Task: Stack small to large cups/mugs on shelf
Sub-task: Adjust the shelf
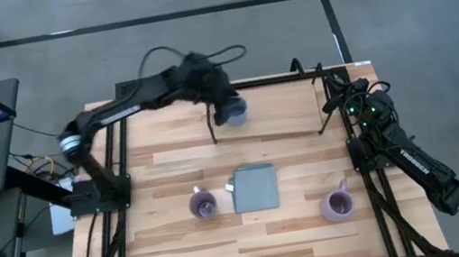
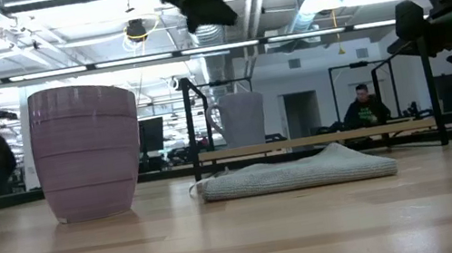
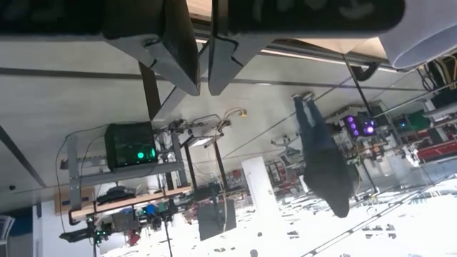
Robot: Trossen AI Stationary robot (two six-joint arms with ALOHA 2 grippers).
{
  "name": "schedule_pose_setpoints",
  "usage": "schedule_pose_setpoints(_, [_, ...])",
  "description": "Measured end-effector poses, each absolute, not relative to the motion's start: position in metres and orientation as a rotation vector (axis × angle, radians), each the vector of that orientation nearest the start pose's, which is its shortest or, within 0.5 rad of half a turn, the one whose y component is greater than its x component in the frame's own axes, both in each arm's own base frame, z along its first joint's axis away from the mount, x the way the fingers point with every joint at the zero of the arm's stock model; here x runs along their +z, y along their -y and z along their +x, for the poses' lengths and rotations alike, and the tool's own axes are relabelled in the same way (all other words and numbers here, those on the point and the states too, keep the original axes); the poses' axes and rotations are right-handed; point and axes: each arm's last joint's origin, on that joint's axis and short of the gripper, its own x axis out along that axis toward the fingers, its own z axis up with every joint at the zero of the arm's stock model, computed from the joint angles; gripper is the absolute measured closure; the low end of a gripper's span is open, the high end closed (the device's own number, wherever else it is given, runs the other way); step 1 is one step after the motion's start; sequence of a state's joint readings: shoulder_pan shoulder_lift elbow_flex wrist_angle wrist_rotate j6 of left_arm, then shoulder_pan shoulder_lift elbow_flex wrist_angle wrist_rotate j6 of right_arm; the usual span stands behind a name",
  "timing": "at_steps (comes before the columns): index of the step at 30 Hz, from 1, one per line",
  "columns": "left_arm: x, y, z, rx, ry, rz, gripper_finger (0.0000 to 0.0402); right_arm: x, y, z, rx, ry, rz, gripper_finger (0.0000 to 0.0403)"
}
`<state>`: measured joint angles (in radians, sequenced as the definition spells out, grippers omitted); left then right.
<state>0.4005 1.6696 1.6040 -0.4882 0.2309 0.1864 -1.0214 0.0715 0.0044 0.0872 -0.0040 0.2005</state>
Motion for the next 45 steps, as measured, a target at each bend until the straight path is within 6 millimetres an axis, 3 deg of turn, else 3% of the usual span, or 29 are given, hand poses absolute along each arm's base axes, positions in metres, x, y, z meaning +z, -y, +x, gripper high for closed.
schedule_pose_setpoints(3, [0.351, -0.128, 0.320, 0.130, -0.489, 0.024, 0.0323, 0.168, 0.087, 0.053, -1.011, 0.121, 0.173, 0.0347])
schedule_pose_setpoints(12, [0.287, -0.094, 0.254, 0.136, -0.366, -0.002, 0.0323, 0.168, 0.086, 0.054, -0.990, 0.137, 0.208, 0.0347])
schedule_pose_setpoints(18, [0.258, -0.087, 0.225, 0.336, -0.338, -0.050, 0.0323, 0.168, 0.086, 0.055, -0.955, 0.141, 0.224, 0.0347])
schedule_pose_setpoints(25, [0.242, -0.074, 0.223, 0.260, -0.302, -0.055, 0.0323, 0.168, 0.086, 0.055, -0.955, 0.144, 0.226, 0.0347])
schedule_pose_setpoints(31, [0.241, -0.060, 0.227, 0.231, -0.307, -0.116, 0.0323, 0.168, 0.086, 0.055, -0.957, 0.144, 0.231, 0.0347])
schedule_pose_setpoints(36, [0.241, -0.040, 0.231, 0.097, -0.311, -0.122, 0.0323, 0.167, 0.086, 0.055, -0.957, 0.142, 0.233, 0.0347])
schedule_pose_setpoints(41, [0.237, -0.025, 0.238, 0.132, -0.314, -0.138, 0.0323, 0.168, 0.086, 0.055, -0.957, 0.142, 0.233, 0.0347])
schedule_pose_setpoints(45, [0.229, -0.017, 0.255, 0.170, -0.262, -0.129, 0.0323, 0.168, 0.086, 0.055, -0.958, 0.142, 0.233, 0.0347])
